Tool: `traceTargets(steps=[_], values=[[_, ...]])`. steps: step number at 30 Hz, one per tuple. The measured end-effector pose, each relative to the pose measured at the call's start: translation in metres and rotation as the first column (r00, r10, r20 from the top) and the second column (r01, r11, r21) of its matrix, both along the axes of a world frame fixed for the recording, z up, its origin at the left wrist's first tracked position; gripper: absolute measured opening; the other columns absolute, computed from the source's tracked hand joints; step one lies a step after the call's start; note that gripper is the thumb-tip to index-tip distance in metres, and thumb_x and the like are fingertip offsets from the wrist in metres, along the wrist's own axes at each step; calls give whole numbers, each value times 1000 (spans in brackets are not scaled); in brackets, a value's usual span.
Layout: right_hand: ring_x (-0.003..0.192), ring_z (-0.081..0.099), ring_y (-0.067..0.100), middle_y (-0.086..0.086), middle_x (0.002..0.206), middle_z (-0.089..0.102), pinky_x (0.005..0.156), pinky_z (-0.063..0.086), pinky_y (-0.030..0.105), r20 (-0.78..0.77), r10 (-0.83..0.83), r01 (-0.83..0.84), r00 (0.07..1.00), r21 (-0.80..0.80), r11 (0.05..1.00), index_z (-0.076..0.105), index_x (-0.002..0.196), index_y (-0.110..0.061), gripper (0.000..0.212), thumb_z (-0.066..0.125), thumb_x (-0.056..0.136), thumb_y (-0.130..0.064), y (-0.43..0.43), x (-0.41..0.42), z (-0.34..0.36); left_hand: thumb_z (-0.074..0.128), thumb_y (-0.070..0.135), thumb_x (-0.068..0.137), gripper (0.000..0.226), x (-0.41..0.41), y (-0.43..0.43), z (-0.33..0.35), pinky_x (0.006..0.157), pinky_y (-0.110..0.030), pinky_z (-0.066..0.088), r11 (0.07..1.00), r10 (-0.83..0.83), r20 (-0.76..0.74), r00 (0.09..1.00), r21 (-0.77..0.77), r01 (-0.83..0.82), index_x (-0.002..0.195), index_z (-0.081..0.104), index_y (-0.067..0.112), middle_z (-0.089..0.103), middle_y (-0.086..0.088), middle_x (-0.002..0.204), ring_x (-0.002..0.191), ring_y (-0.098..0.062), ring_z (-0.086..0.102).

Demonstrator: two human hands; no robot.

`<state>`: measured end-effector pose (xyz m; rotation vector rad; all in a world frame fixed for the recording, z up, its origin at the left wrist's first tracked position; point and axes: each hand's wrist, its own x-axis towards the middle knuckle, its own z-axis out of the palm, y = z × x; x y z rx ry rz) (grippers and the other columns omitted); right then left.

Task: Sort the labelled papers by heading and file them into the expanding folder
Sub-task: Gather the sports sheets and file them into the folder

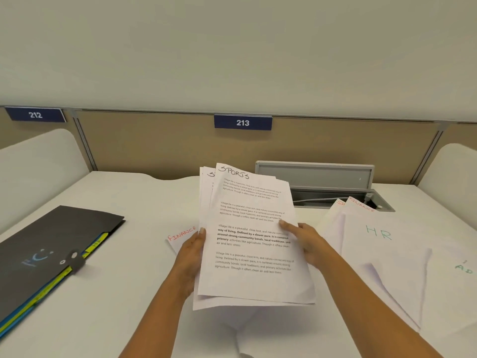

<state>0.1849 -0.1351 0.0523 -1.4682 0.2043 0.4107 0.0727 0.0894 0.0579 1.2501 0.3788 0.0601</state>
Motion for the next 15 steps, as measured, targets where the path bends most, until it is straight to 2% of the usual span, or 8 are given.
traceTargets(steps=[2,6,8,11,13,15], values=[[89,67,31,19,112,67,63,59,36,-42,73,-69,996,73,995,55,117,0,40,70,81,-10,3,-6,-1,38,37,98,36,-4,3,2,86,-47,52,1000,11,-6,1000,-13,-11,109,64,15,71,-10,105,98,-31,66],[94,66,35,21,114,66,73,59,39,53,115,-120,992,120,985,55,121,4,41,66,81,2,7,-15,-2,38,39,98,37,-14,12,5,62,-34,58,999,-1,16,1000,-35,1,104,66,16,74,-6,95,81,-24,71],[88,68,32,20,110,67,74,59,39,115,105,-119,988,123,985,57,119,4,39,65,81,3,10,-22,0,40,36,97,34,-20,17,9,63,-36,59,997,-42,38,998,-63,44,107,65,14,74,-7,99,82,-24,72],[82,70,28,17,105,69,72,59,38,205,112,-141,972,132,981,60,115,1,37,67,79,1,17,-37,4,51,14,92,24,-29,25,13,69,-33,60,998,-56,100,993,32,53,113,62,9,72,-10,104,83,-21,72],[81,70,26,14,103,70,72,60,37,250,123,-164,960,150,975,62,111,-3,32,67,80,0,24,-49,9,54,4,89,21,-35,33,14,70,-32,60,997,-33,115,993,75,24,107,63,10,70,-9,104,78,-20,72],[86,69,28,13,104,71,75,59,39,285,145,-195,947,157,968,63,108,-8,29,67,80,-4,34,-59,15,53,1,89,21,-43,41,18,70,-33,60,996,-19,138,990,87,7,103,63,12,70,-8,102,76,-19,72]])
